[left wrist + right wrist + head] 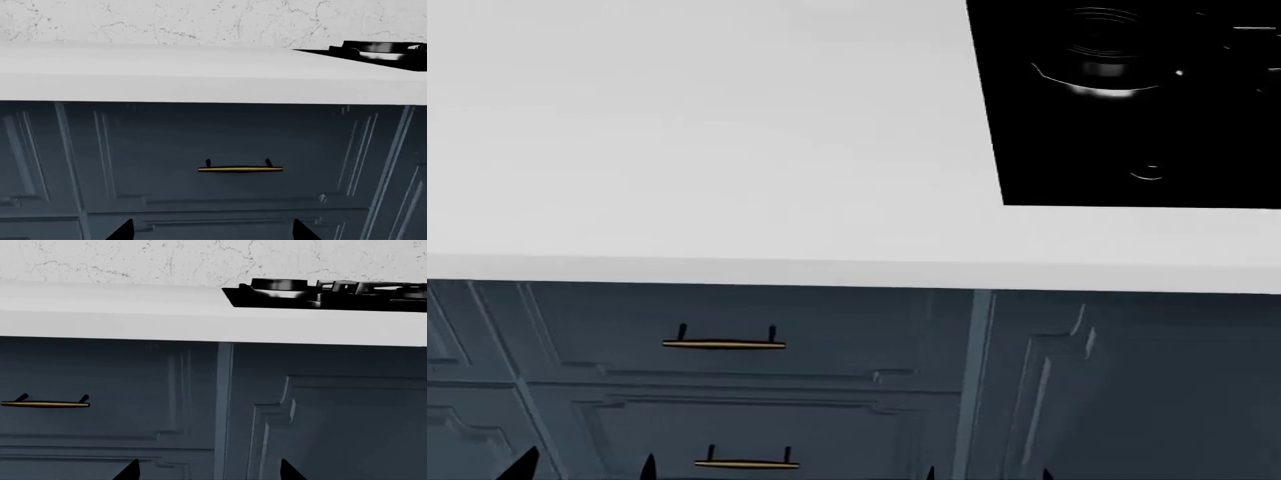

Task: Navigate to the stove.

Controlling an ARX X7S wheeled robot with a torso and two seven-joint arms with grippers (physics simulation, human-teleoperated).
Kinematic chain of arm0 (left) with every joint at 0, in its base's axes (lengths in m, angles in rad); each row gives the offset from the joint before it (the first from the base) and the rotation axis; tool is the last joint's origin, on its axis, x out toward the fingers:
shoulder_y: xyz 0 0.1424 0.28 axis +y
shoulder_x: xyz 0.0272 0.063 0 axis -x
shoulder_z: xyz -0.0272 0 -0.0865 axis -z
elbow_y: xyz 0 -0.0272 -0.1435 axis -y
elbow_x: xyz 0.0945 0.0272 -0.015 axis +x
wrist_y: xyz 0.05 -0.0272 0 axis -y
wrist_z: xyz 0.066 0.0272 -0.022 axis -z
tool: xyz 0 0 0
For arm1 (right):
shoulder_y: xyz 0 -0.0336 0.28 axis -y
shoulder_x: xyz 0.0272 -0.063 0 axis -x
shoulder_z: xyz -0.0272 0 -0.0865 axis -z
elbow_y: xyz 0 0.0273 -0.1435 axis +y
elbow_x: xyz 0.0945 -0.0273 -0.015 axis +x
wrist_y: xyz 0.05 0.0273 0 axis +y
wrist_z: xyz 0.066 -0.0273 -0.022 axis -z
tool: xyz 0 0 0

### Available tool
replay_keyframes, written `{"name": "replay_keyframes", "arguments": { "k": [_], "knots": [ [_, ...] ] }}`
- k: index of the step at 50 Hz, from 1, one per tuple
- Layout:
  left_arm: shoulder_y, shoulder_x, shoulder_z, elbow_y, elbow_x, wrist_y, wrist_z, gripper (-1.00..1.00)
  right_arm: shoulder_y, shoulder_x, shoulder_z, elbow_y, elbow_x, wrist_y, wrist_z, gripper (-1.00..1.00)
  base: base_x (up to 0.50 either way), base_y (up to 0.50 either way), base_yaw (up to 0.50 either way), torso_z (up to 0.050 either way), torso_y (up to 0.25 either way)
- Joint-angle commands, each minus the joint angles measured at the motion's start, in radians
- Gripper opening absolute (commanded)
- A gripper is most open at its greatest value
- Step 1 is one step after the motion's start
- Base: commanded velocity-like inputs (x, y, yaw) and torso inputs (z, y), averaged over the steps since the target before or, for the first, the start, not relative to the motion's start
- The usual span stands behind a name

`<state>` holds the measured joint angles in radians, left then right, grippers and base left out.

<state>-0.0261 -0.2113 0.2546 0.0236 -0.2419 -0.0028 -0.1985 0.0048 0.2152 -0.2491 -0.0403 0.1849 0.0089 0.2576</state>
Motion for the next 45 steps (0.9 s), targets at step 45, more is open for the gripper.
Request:
{"name": "replay_keyframes", "arguments": {
  "k": [45],
  "knots": [
    [0.001,-0.021,0.023,0.013,-0.019,0.001,-0.019,1.00,-0.005,0.022,-0.024,-0.016,0.017,0.002,0.026,1.00,0.00,-0.50,0.00,0.000,0.000]
  ]
}}
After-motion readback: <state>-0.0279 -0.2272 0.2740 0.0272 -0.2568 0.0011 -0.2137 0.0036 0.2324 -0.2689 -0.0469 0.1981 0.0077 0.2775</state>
